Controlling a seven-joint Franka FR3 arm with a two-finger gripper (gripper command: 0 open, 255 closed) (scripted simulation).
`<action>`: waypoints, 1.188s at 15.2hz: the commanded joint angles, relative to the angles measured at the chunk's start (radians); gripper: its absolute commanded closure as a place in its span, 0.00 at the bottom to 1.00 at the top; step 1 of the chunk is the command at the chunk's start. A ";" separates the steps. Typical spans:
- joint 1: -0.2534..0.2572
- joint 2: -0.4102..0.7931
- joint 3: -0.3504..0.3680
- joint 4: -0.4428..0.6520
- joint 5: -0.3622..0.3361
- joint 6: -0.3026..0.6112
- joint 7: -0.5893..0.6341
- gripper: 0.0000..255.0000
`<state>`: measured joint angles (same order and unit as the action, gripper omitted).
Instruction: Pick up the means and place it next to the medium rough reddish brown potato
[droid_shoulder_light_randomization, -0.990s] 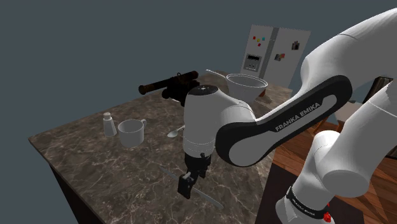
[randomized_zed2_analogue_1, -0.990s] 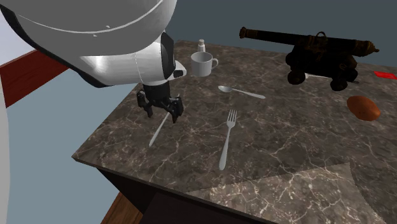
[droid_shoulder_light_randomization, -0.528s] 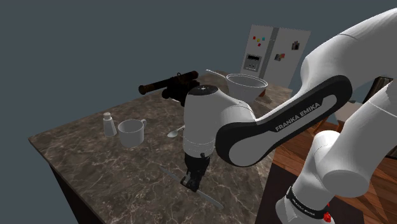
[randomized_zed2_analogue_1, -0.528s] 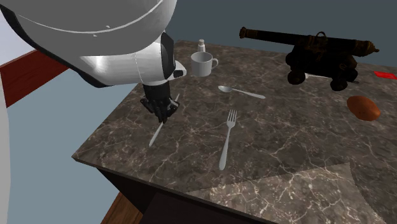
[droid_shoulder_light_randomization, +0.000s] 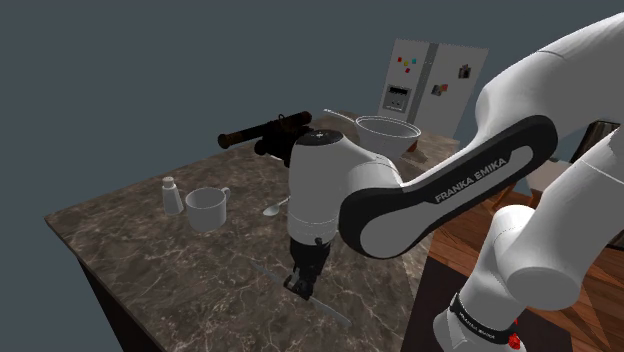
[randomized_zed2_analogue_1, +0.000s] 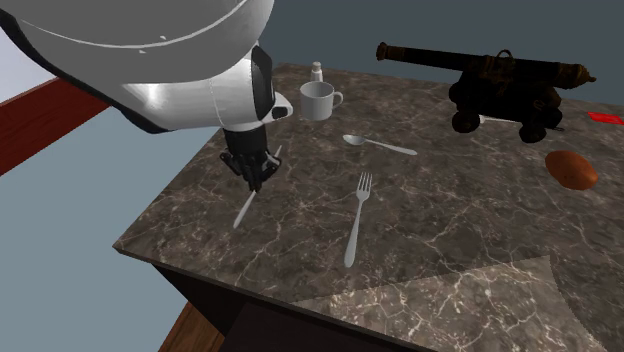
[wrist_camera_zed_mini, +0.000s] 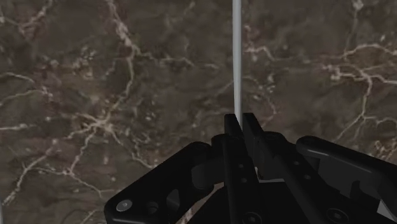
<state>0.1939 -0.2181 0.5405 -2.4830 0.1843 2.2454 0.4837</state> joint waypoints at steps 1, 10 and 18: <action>0.002 -0.019 -0.005 0.009 0.007 -0.028 -0.006 1.00; 0.007 -0.092 -0.030 0.077 0.023 -0.164 -0.021 1.00; 0.008 -0.136 -0.051 0.150 0.025 -0.280 -0.027 1.00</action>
<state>0.2010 -0.3473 0.4917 -2.3388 0.2082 1.9789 0.4574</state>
